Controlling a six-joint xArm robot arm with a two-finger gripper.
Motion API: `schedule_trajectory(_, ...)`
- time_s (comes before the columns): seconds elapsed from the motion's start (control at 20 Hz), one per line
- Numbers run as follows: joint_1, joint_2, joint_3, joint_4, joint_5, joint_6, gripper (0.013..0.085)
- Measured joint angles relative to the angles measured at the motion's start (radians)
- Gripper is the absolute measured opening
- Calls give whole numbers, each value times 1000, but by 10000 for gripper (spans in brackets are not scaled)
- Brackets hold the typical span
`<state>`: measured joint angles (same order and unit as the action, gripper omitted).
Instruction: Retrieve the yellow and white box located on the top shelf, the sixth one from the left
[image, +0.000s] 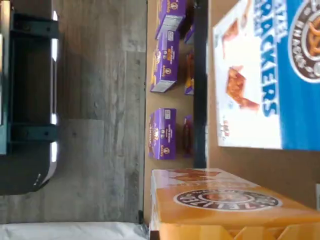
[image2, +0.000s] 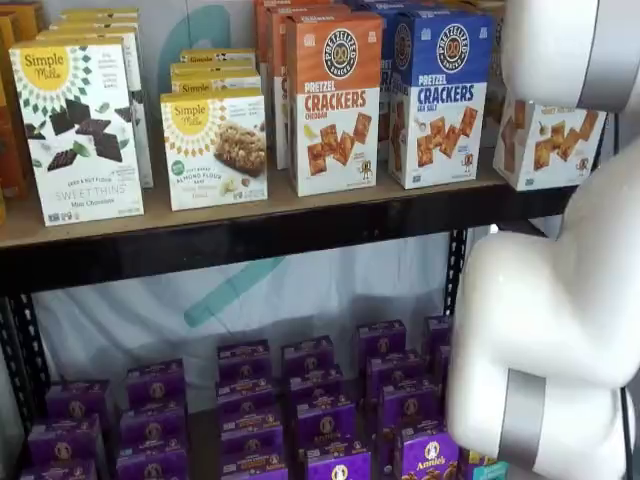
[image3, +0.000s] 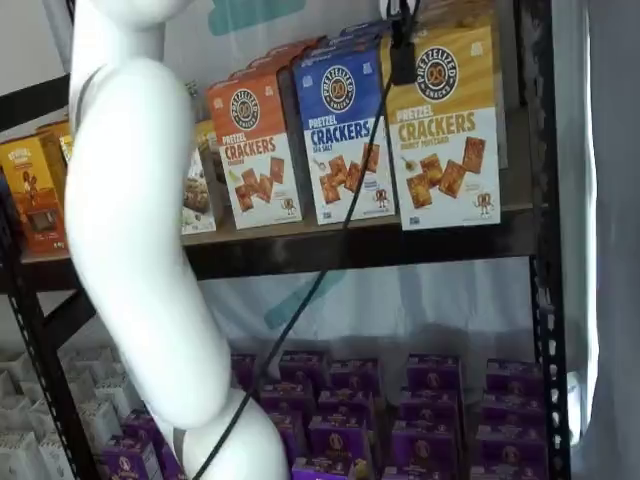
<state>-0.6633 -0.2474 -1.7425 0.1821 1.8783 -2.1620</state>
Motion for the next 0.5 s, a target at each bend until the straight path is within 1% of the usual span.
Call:
schedule_trajectory(0.3, -3, -83, 90, -13, 14, -8, 610)
schedule_trajectory(0.5, 23, -140, 155, -30, 38, 12, 610)
